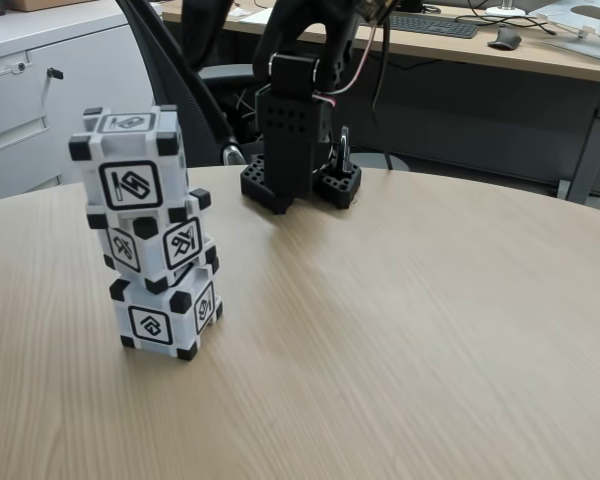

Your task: Stack cubes from left to right.

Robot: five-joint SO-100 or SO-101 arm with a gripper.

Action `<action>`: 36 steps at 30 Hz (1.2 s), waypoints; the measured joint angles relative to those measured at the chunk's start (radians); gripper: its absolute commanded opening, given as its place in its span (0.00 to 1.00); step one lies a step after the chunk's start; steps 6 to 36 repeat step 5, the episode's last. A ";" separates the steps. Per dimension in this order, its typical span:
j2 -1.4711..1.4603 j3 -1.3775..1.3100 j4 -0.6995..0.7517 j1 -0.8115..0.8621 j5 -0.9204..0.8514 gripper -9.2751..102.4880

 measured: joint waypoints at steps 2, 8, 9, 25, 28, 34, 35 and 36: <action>0.000 0.000 0.000 -0.002 0.000 0.08; 0.000 0.000 0.000 -0.002 0.003 0.08; 0.000 0.000 0.000 -0.002 0.003 0.08; 0.000 0.000 0.000 -0.002 0.003 0.08; 0.000 0.000 0.000 -0.002 0.003 0.08; 0.000 0.000 0.000 -0.002 0.003 0.08; 0.000 0.000 0.000 -0.002 0.003 0.08; 0.000 0.000 0.000 -0.002 0.003 0.08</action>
